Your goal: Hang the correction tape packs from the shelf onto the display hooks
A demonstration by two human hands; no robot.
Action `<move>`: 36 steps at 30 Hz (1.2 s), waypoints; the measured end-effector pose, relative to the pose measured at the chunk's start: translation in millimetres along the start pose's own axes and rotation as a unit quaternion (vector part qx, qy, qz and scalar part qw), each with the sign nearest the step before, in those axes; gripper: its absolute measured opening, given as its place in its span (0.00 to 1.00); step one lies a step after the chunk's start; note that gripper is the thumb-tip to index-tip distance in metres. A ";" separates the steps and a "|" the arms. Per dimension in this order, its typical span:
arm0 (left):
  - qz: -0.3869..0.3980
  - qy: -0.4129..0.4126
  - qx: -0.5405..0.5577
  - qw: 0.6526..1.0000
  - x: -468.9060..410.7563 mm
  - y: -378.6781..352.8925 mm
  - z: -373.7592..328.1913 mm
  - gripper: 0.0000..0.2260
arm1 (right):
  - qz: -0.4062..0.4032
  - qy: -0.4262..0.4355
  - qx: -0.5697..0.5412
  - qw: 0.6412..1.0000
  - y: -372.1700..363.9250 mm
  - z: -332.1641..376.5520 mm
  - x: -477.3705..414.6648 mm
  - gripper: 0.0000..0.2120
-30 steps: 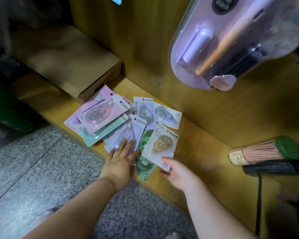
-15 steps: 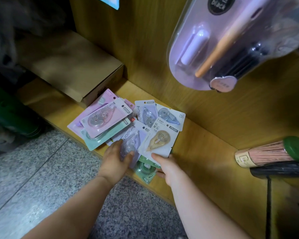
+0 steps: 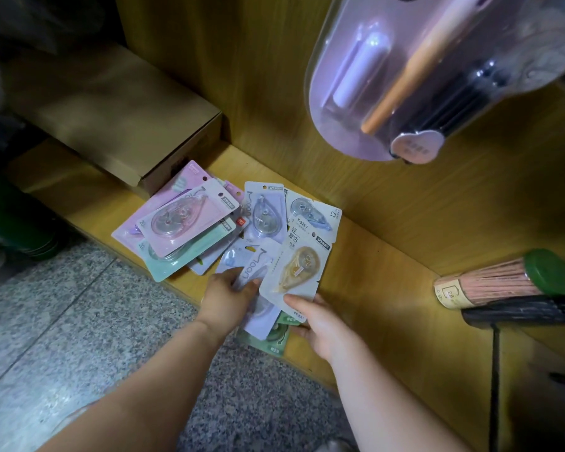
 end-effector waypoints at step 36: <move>0.331 -0.142 0.303 0.882 255.5 -39.7 -107.8 0.24 | 0.117 0.232 0.041 0.965 -64.5 60.0 271.9 0.09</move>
Point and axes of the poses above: each hand's wrist, its own x-axis away from the middle knuckle, its own y-axis out of the back of the hand, z = x × y, the point moved 8 cm from there along -x, towards the middle knuckle, and after that the axes turned 11 degrees about z, right-handed, at the moved point
